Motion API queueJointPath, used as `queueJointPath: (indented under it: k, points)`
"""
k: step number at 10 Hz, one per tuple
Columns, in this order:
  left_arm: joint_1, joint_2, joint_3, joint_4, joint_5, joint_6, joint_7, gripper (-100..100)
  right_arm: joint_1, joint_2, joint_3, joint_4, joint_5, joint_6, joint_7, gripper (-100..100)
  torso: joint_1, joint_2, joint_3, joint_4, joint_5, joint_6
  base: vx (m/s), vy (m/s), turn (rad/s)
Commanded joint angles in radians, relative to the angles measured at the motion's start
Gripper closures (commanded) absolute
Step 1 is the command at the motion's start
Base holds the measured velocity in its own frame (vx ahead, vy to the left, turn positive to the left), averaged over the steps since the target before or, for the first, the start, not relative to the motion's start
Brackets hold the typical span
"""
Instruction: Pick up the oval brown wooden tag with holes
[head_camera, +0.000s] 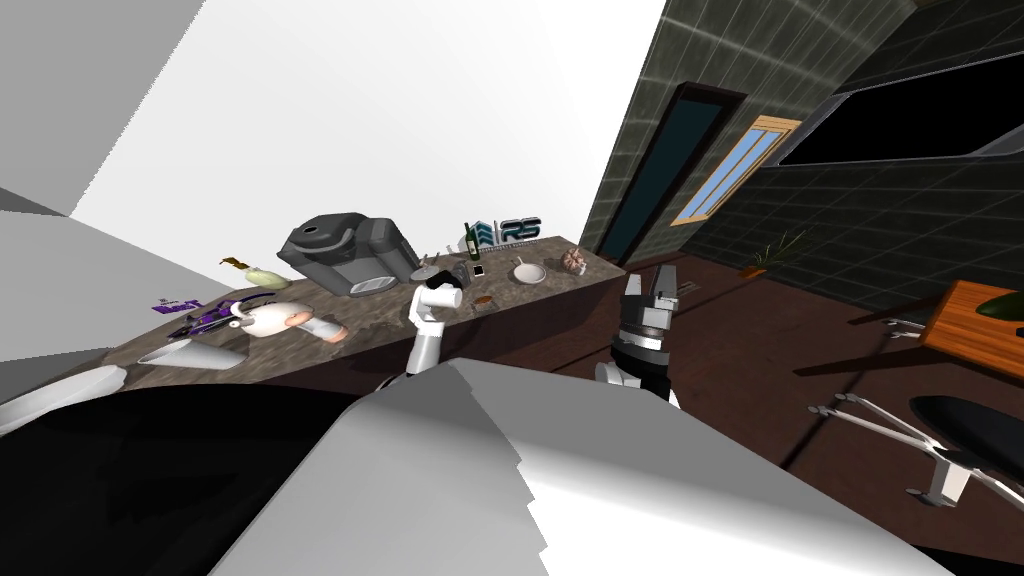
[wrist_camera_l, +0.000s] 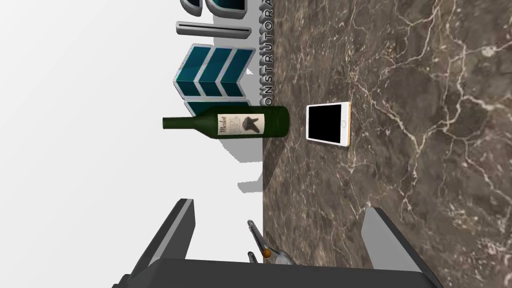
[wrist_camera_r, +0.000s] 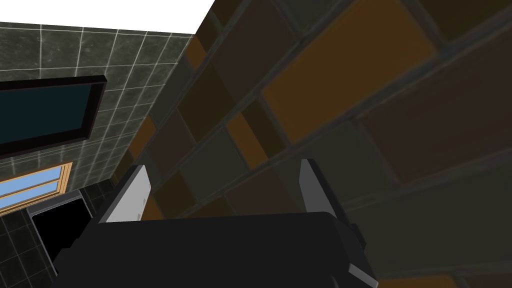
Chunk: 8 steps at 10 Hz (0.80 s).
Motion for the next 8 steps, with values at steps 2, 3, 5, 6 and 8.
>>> queueJointPath:
  k: [2,3,5,6,8]
  points:
    - [-0.034,0.001,0.015,0.035,0.008,0.075,0.016,-100,0.000,0.000,0.000,0.000,0.000,0.000,0.000,0,0.000,0.000,0.000,0.000,0.000,0.000,-0.002,0.002,-0.056]
    - [-0.034,0.001,0.015,0.035,0.008,0.103,0.016,-100,0.000,0.000,0.000,0.000,0.000,0.000,0.000,0,0.000,-0.001,0.000,0.000,0.000,0.000,-0.005,0.008,-0.080]
    - [-0.060,0.000,0.026,0.062,0.012,0.163,0.028,-100,0.000,0.000,0.000,0.000,0.000,0.000,0.000,0,0.000,-0.001,0.000,0.000,0.000,0.000,-0.006,0.012,-0.100]
    - [-0.060,0.000,0.026,0.062,0.012,0.175,0.028,-100,0.000,0.000,0.000,0.000,0.000,0.000,0.000,0,0.000,-0.001,0.000,0.000,0.000,0.000,0.000,0.006,0.013]
    - [-0.084,-0.003,0.037,0.089,0.015,0.239,0.040,-100,0.000,0.000,0.000,0.000,0.000,0.000,0.000,0,0.000,-0.001,-0.001,0.000,0.000,0.000,0.001,0.010,-0.094]
